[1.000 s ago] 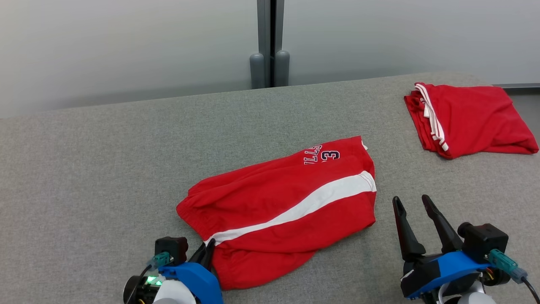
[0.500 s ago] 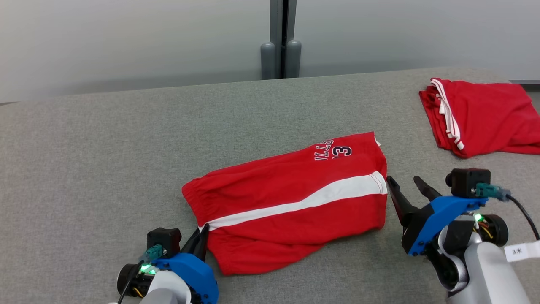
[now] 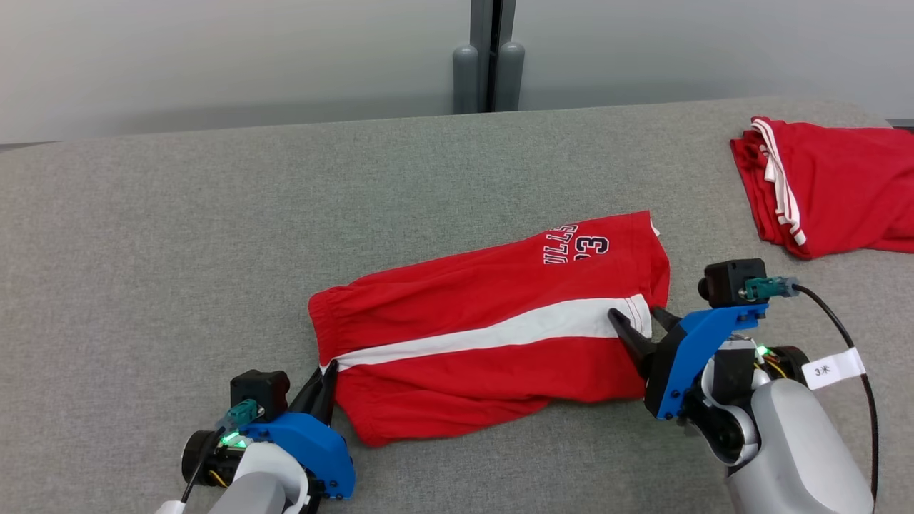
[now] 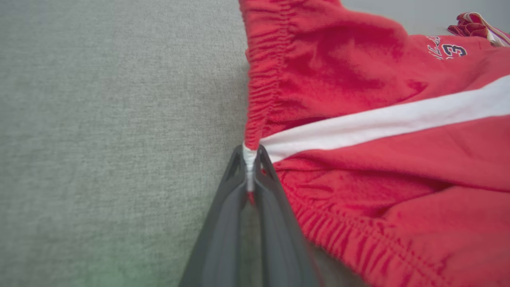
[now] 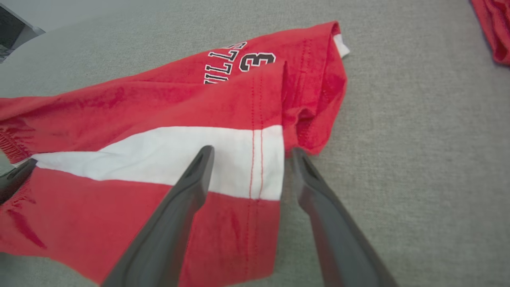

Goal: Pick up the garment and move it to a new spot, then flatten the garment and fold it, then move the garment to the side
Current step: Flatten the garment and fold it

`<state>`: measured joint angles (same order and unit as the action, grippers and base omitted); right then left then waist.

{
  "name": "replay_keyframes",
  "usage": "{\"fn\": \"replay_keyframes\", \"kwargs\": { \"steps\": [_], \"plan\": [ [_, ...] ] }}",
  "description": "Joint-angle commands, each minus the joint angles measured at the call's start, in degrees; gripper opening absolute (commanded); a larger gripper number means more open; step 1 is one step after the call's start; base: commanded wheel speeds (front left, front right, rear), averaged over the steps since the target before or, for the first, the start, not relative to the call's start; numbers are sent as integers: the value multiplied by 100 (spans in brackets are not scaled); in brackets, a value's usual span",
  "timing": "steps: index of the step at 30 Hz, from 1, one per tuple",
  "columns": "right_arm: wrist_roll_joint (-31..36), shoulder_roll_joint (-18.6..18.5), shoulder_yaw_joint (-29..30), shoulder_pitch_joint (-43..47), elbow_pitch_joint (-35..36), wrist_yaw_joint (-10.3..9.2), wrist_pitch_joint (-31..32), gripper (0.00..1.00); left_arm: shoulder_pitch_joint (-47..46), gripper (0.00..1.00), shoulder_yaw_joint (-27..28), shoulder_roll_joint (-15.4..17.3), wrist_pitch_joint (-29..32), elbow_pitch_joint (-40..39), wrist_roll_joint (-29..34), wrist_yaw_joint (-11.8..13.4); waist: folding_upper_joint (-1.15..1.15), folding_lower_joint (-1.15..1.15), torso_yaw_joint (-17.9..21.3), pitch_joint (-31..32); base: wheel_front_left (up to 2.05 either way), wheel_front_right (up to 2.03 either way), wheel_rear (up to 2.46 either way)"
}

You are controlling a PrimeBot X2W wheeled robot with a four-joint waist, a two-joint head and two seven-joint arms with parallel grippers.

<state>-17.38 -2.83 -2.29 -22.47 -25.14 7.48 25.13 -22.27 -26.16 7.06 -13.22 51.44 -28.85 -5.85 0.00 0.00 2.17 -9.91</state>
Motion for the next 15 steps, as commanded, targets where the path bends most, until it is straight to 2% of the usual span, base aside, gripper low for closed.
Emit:
{"fn": "replay_keyframes", "kwargs": {
  "steps": [1, 7, 15],
  "plan": [
    [-113, -14, -104, -119, -70, 3, 12, 100, -44, 0, 41, 55, -10, 20, -37, 37, 0, 0, 37, -20, 0, 0, 0],
    [-291, -14, -355, -273, -247, 3, 112, 100, -2, 0, 25, 89, 1, 2, -76, 28, 0, 0, 63, -20, 0, 0, 0],
    [-565, -14, -573, -133, -238, 3, -68, 100, 59, 0, -42, 100, 45, -73, -108, 26, 0, 0, 15, 58, 0, 0, 0]
  ]
}}
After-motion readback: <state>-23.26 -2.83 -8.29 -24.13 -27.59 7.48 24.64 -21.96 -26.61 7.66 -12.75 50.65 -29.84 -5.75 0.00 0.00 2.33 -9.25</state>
